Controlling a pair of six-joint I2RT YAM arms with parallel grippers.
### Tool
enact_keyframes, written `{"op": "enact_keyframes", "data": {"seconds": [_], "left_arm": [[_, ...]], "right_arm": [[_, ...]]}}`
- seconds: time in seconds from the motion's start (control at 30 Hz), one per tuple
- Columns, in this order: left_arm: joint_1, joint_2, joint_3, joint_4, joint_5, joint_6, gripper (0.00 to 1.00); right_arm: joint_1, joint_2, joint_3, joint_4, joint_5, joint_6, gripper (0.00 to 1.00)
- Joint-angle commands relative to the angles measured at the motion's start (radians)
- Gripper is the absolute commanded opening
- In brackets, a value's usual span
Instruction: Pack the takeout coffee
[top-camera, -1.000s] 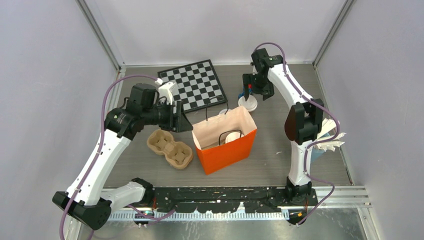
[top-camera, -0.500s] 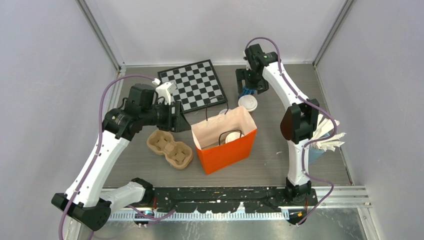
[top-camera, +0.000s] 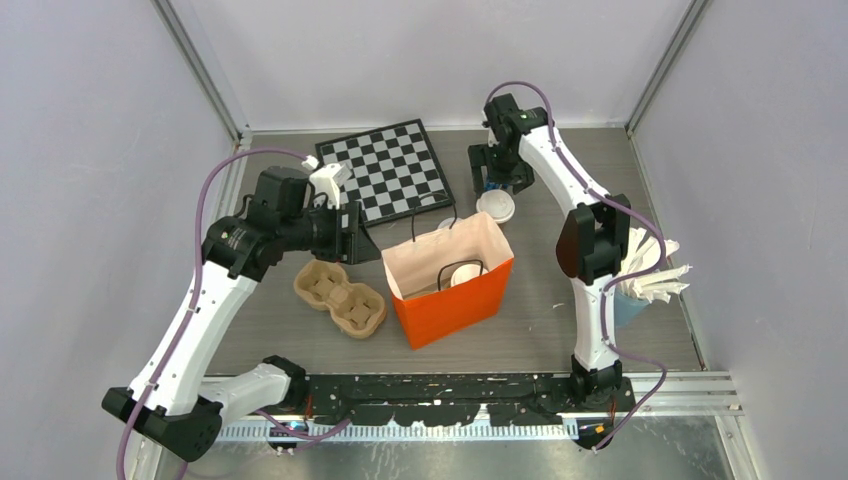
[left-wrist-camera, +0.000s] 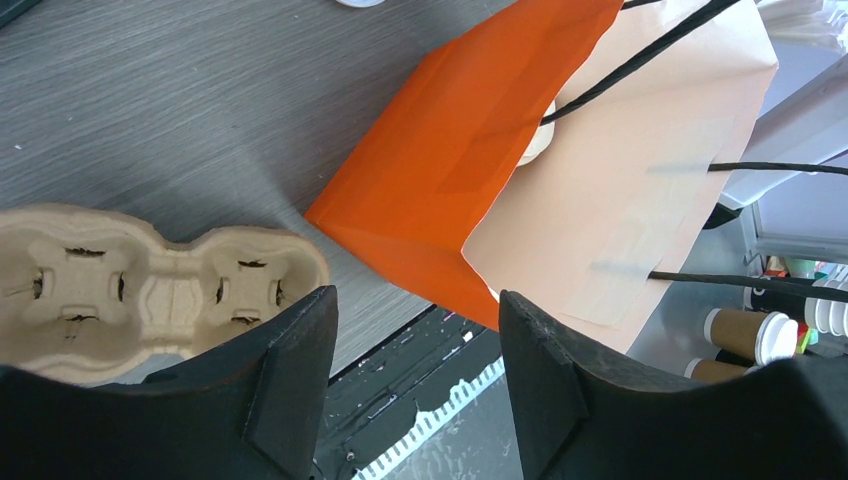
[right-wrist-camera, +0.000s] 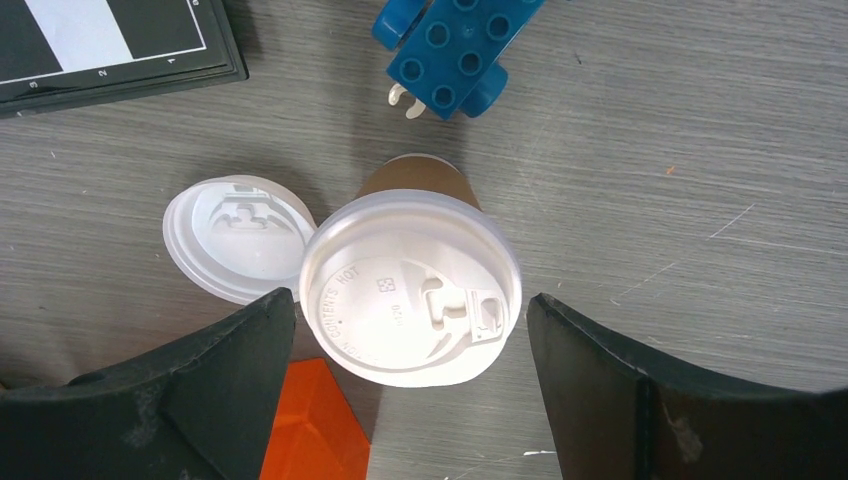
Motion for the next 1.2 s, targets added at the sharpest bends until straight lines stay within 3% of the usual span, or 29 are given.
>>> {"op": "enact_keyframes", "data": {"seconds": [0.0,0.47,1.17], "left_arm": [[0.006,-0.011,0.036,-0.001,-0.004,0.002,0.62],[0.006,-0.017,0.017,0.016,0.007,-0.004,0.62],[0.006,-0.011,0.017,0.025,0.019,-0.013,0.62]], "right_arm": [[0.022,0.000,0.021,-0.015,0.013,-0.014,0.90],[0.032,-0.014,-0.041,-0.016,0.078,-0.019,0.89],[0.035,-0.083,-0.045,0.019,0.052,-0.040,0.91]]}}
